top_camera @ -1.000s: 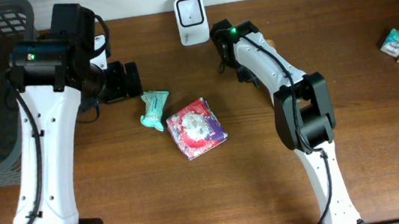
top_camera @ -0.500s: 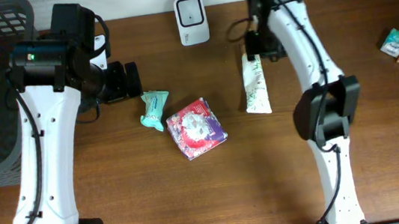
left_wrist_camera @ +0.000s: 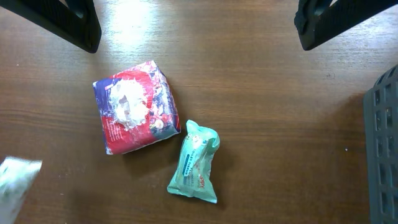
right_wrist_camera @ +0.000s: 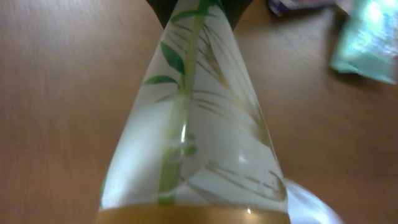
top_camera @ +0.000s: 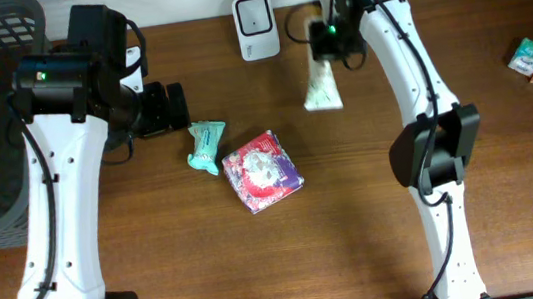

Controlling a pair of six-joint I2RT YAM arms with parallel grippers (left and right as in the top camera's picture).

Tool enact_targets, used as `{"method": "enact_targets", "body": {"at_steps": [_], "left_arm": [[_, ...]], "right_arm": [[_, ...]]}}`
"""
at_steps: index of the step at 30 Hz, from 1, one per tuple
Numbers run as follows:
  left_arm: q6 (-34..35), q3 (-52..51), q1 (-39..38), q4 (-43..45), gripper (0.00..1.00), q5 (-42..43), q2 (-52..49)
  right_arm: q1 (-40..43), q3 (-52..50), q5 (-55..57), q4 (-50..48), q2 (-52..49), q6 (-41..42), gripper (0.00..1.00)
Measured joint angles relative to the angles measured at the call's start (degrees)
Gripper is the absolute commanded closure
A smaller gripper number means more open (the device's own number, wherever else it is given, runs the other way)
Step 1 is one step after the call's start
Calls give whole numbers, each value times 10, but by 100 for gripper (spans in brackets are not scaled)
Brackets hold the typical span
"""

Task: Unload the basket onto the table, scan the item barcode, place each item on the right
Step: 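Carry the white tube right and place it at the table edge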

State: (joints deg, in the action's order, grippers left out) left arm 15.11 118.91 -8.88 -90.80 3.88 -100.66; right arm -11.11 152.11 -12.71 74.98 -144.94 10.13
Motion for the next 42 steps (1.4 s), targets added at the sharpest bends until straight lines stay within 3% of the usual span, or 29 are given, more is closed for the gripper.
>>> {"method": "enact_targets", "body": {"at_steps": [6, 11, 17, 20, 23, 27, 30, 34, 37, 39, 42], "left_arm": [[0, 0, 0, 1, 1, 0, 0], [0, 0, 0, 0, 1, 0, 0], [0, 0, 0, 0, 1, 0, 0], [0, 0, 0, 0, 1, 0, 0], [0, 0, 0, 1, 1, 0, 0], [0, 0, 0, 0, 1, 0, 0], [0, 0, 0, 0, 1, 0, 0], [0, 0, 0, 0, 1, 0, 0], [0, 0, 0, 0, 1, 0, 0], [0, 0, 0, 0, 1, 0, 0], [0, 0, 0, 0, 1, 0, 0]], "right_arm": [[-66, -5, 13, -236, -2, 34, 96], [-70, -135, 25, -320, -6, 96, 96], [-74, -143, -19, -388, -7, 140, 96], [-76, -143, -27, -374, -7, 152, 96], [-15, -143, -40, -277, 0, 166, 96], [218, -142, -16, -100, 47, 163, 96], [324, -143, 64, -13, 49, 118, 95], [385, -143, 127, -13, 49, -47, 94], [401, -165, 143, -61, 49, -150, 78], [405, -217, 174, -120, 52, -241, 82], [407, -248, 305, -191, 53, -292, 78]]}}
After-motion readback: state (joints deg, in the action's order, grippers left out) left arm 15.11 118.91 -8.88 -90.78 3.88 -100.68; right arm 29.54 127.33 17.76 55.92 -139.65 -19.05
